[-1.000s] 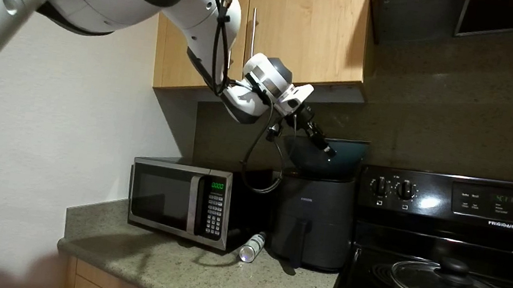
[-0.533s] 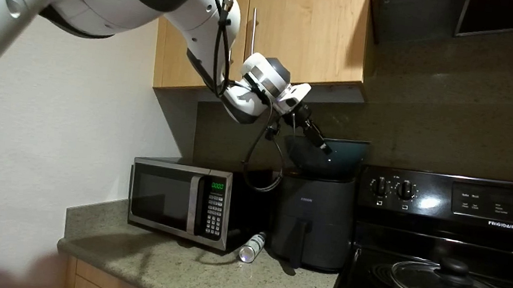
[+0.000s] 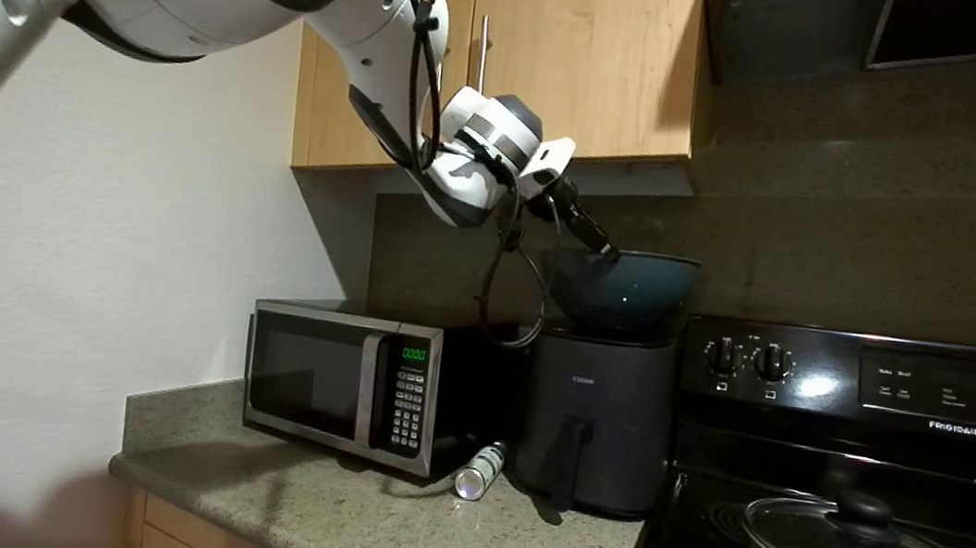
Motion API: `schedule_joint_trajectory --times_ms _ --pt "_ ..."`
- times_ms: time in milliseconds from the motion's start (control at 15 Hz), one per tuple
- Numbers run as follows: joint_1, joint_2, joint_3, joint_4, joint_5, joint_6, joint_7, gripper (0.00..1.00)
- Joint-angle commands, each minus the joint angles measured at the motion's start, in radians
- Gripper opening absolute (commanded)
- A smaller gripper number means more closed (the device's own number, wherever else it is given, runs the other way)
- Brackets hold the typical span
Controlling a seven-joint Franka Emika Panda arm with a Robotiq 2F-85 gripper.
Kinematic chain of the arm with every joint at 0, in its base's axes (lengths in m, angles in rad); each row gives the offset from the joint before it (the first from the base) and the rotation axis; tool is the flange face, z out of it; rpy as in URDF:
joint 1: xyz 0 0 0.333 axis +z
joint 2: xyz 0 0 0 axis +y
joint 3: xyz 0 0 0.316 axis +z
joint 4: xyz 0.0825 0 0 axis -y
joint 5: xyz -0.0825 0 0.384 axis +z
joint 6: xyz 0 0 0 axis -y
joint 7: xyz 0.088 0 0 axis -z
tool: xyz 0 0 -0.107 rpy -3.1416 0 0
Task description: Remove the blue plate from the top of the air fryer and put it in the blue bowl, place the bowl on top of the air fryer
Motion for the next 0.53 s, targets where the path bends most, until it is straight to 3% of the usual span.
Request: schedule_joint_trajectory --times_ms 0,267,467 --pt "0.022 -0.034 -0.016 -0.026 -0.043 -0.011 0.044 1.00" --pt "0.022 -0.043 -0.011 -0.029 -0.013 -0.042 0.015 1.00" --pt "-0.014 -0.061 0.054 -0.046 0.044 -0.096 -0.082 1.00"
